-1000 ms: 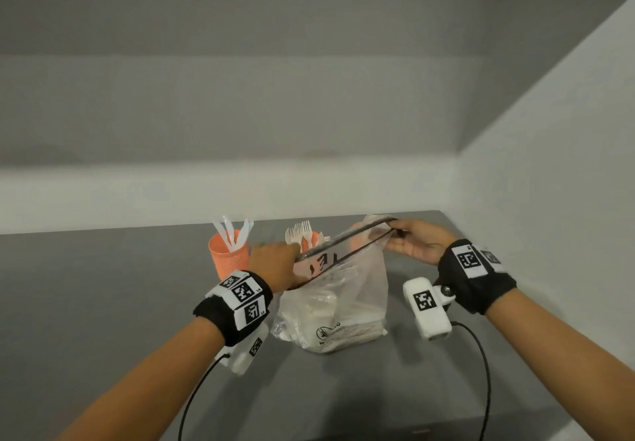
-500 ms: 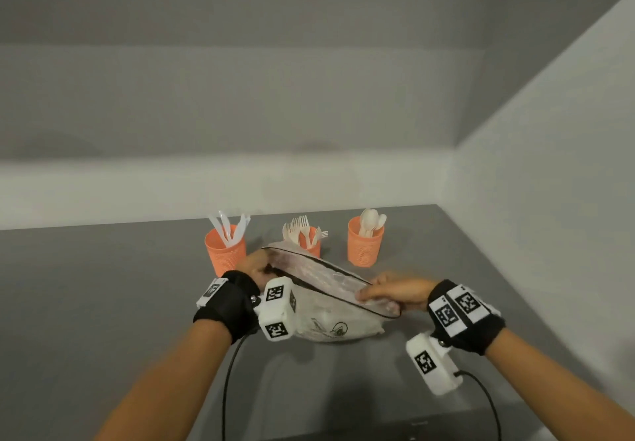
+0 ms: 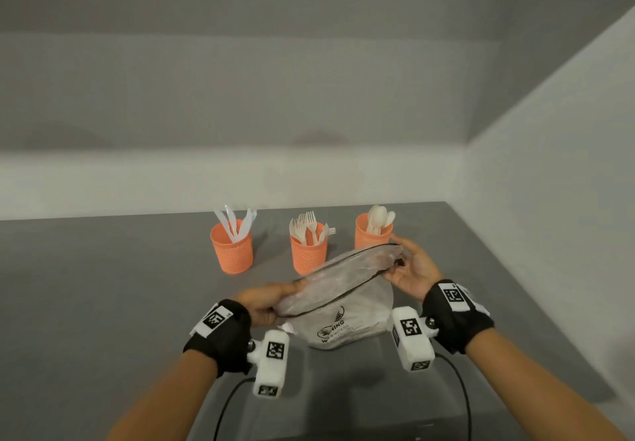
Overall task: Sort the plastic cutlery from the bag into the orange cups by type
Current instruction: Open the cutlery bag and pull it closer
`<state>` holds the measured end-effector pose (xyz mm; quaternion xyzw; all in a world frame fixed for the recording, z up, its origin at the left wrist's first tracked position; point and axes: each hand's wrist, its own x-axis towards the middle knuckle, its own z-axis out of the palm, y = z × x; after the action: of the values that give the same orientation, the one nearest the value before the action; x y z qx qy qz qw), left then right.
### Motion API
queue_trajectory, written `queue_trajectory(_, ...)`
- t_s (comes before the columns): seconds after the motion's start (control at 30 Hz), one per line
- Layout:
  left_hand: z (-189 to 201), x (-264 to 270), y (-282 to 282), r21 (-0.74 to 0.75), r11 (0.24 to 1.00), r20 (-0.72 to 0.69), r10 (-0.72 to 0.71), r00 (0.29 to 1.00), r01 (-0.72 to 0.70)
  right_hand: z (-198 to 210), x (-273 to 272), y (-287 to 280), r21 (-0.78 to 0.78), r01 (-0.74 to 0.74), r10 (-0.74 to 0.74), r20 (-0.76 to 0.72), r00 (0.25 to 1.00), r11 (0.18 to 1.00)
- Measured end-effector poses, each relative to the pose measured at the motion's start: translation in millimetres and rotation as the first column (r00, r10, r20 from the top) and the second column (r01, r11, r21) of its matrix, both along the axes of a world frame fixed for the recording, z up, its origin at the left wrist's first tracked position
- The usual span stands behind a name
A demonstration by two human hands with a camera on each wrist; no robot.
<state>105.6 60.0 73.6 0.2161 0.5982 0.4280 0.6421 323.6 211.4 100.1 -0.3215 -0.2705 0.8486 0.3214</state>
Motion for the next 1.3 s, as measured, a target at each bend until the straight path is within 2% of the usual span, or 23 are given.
queue_trajectory(0.07,4.2,-7.7,1.1,0.036,0.988,0.174,0.140,0.975,-0.149,-0.3,0.1,-5.0,0.093,-0.086,0.076,0.107,0.991,0.992)
queue_trajectory(0.13,6.5,-16.3,5.4,0.068,0.961,0.267,0.240,0.933,-0.266,-2.4,4.0,-13.4,0.197,-0.265,0.191,0.329,0.925,0.944)
queue_trajectory(0.23,4.6,-15.9,11.5,0.065,0.913,0.405,0.345,0.847,-0.403,-10.7,11.5,-25.0,0.234,-0.590,0.364,0.599,0.713,0.772)
queue_trajectory(0.3,0.4,-8.0,15.0,0.013,0.889,0.509,0.388,0.768,-0.457,-15.7,14.2,-27.5,0.203,-0.747,0.383,0.756,0.530,0.633)
queue_trajectory(0.37,-5.3,0.0,20.1,-0.033,0.862,0.543,0.440,0.715,-0.506,-24.6,17.0,-21.8,0.195,-0.768,0.342,0.810,0.477,0.610)
queue_trajectory(0.4,-7.2,2.5,21.9,-0.031,0.855,0.534,0.452,0.714,-0.518,-25.9,19.4,-20.2,0.193,-0.745,0.341,0.797,0.499,0.639)
queue_trajectory(0.43,-10.8,3.5,24.5,-0.003,0.857,0.464,0.458,0.758,-0.516,-27.4,21.8,-17.9,0.189,-0.697,0.351,0.755,0.554,0.692)
queue_trajectory(0.5,-17.1,0.0,26.7,0.119,0.907,0.169,0.383,0.908,-0.405,-30.6,26.1,-11.8,0.158,-0.530,0.355,0.583,0.731,0.833)
queue_trajectory(0.57,-19.7,-4.9,23.6,0.195,0.969,-0.177,0.188,0.966,-0.153,-27.4,29.3,-8.1,0.083,-0.344,0.291,0.375,0.880,0.935)
queue_trajectory(0.6,-20.0,-6.8,20.5,0.187,0.982,-0.325,0.075,0.943,-0.013,-27.4,29.1,-6.1,0.056,-0.265,0.237,0.297,0.925,0.963)
queue_trajectory(0.67,-20.7,-8.1,15.6,0.115,0.975,-0.541,-0.101,0.835,0.192,-27.6,26.0,-4.9,0.029,-0.151,0.144,0.174,0.974,0.988)
queue_trajectory(0.77,-26.4,-5.6,11.7,0.002,0.969,-0.687,-0.177,0.705,0.245,-34.4,15.3,-2.7,-0.066,-0.053,0.056,0.039,0.998,0.996)
queue_trajectory(0.8,-26.7,-4.2,9.2,0.006,0.975,-0.674,-0.159,0.721,0.220,-35.8,11.2,-4.4,-0.103,-0.027,0.031,0.031,0.999,0.994)
queue_trajectory(0.83,-28.2,-3.6,8.4,0.021,0.988,-0.589,-0.113,0.800,0.155,-37.5,8.0,-6.6,-0.132,0.001,0.004,0.038,0.999,0.991)
queue_trajectory(0.87,-28.2,-3.3,7.6,0.037,0.998,-0.431,-0.035,0.902,0.057,-38.8,4.7,-8.5,-0.144,0.022,-0.015,0.049,0.999,0.989)
queue_trajectory(0.9,-27.9,-4.3,7.3,0.038,0.999,-0.252,0.047,0.967,-0.038,-43.0,2.7,-8.1,-0.140,0.028,-0.020,0.060,0.998,0.990)
queue_trajectory(0.93,-26.2,-4.9,6.3,0.034,0.991,-0.083,0.135,0.987,-0.133,-48.0,1.2,-8.0,-0.131,0.012,-0.007,0.038,0.999,0.991)
queue_trajectory(1.0,-23.8,-6.7,6.1,0.014,0.958,0.189,0.279,0.942,-0.287,-55.8,1.1,-7.5,-0.110,-0.071,0.075,0.031,0.997,0.991)
queue_trajectory(1.07,-25.9,-6.3,9.3,0.001,0.913,0.401,0.372,0.837,-0.407,-59.1,1.3,-8.9,-0.035,-0.191,0.194,0.165,0.967,0.981)
queue_trajectory(1.1,-30.2,-5.1,12.0,-0.013,0.890,0.452,0.411,0.792,-0.455,-59.4,2.1,-10.9,0.015,-0.260,0.245,0.285,0.927,0.965)
queue_trajectory(1.17,-39.1,-1.1,16.6,-0.066,0.841,0.518,0.489,0.702,-0.537,-62.8,4.0,-15.5,0.118,-0.441,0.312,0.550,0.775,0.890)
queue_trajectory(1.2,-42.0,2.5,18.7,-0.083,0.823,0.538,0.511,0.671,-0.562,-63.5,5.2,-19.3,0.150,-0.531,0.333,0.631,0.701,0.834)
queue_trajectory(1.3,-54.7,8.3,27.9,-0.099,0.787,0.499,0.569,0.654,-0.609,-63.4,8.0,-25.5,0.164,-0.687,0.396,0.713,0.578,0.708)
